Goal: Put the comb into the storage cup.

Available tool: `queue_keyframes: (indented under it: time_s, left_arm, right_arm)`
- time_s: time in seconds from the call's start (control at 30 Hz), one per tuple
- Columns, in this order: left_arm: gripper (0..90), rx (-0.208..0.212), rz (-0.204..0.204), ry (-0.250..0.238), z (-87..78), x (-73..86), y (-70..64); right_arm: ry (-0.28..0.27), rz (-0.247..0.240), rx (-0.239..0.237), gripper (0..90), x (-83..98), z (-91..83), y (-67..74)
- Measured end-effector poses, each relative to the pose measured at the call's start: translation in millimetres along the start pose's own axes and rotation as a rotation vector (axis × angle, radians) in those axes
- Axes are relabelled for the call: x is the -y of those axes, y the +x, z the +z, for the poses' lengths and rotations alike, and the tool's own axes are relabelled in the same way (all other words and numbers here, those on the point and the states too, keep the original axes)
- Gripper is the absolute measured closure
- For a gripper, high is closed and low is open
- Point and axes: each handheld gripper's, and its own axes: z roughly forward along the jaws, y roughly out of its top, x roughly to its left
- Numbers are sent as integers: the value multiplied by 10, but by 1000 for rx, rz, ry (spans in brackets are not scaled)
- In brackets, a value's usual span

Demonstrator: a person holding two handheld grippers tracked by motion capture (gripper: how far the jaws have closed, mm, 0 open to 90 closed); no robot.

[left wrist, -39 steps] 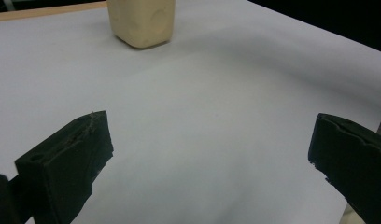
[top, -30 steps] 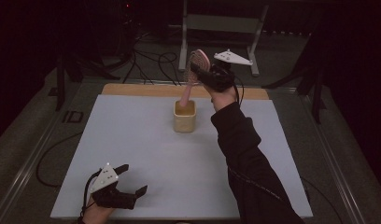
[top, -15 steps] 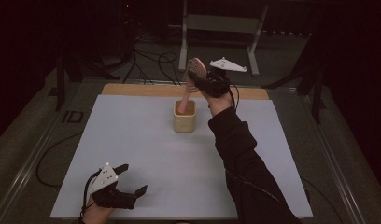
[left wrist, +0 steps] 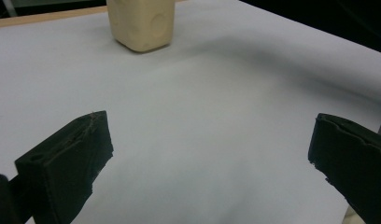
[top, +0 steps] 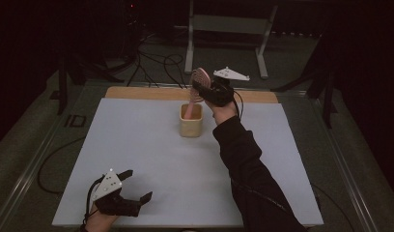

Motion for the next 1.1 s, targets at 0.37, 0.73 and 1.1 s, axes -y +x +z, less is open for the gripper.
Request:
queue_keyframes:
  time_s: [0.37,0.73,1.1]
  left_arm:
    - [2,0,1,3,5,4,0]
    - [2,1,3,6,15,10,1]
    - [2,3,0,5,20,12,2]
  right_arm:
    - [13,28,-10,640,139,66,-41]
    - [20,48,-11,640,221,101,-83]
    - [29,74,-18,640,296,128,-126]
